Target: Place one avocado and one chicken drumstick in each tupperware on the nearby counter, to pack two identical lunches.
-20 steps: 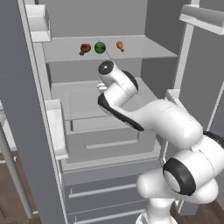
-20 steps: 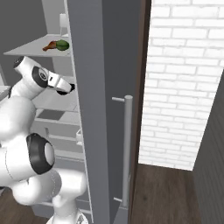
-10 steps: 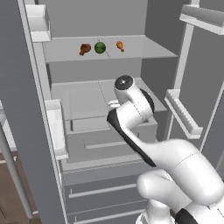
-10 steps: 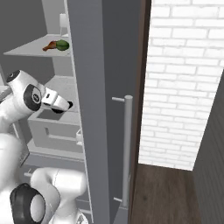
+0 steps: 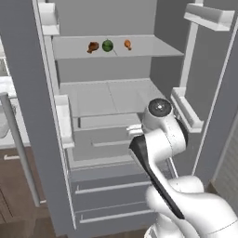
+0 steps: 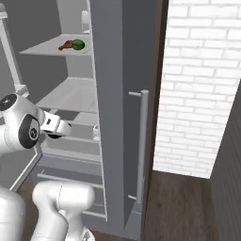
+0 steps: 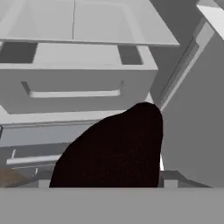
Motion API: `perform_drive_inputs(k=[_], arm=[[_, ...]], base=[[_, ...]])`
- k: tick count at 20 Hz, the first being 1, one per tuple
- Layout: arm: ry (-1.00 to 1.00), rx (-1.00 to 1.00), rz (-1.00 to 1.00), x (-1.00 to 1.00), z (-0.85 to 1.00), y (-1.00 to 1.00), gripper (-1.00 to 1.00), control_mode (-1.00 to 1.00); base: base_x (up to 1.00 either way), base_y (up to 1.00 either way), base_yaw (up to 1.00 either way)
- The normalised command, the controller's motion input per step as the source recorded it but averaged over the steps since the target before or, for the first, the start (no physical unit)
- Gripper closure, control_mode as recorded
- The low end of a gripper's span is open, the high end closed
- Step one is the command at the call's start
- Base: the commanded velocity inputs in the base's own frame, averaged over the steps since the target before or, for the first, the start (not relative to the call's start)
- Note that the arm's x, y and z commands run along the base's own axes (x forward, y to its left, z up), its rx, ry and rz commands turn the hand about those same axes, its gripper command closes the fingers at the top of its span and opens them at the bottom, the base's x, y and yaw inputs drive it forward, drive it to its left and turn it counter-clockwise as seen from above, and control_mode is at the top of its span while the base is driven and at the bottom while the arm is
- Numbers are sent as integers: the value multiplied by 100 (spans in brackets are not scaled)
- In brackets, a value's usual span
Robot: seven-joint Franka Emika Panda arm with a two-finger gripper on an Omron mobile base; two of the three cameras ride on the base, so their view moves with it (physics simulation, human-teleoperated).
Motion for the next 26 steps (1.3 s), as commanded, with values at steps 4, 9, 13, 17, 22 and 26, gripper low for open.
perform_drive_inputs(k=[4, 9, 13, 17, 22, 26], arm=[[0, 0, 0, 0, 0, 0, 100, 100], [0, 0, 0, 0, 0, 0, 100, 100], [0, 0, 0, 0, 0, 0, 100, 100], [0, 0, 0, 0, 0, 0, 100, 100], [0, 0, 0, 0, 0, 0, 100, 100], [0, 0, 0, 0, 0, 0, 100, 100]], base=[[-100, 12, 18], [-72, 92, 28], [-9, 100, 34], [58, 100, 23], [100, 92, 6], [100, 99, -2]])
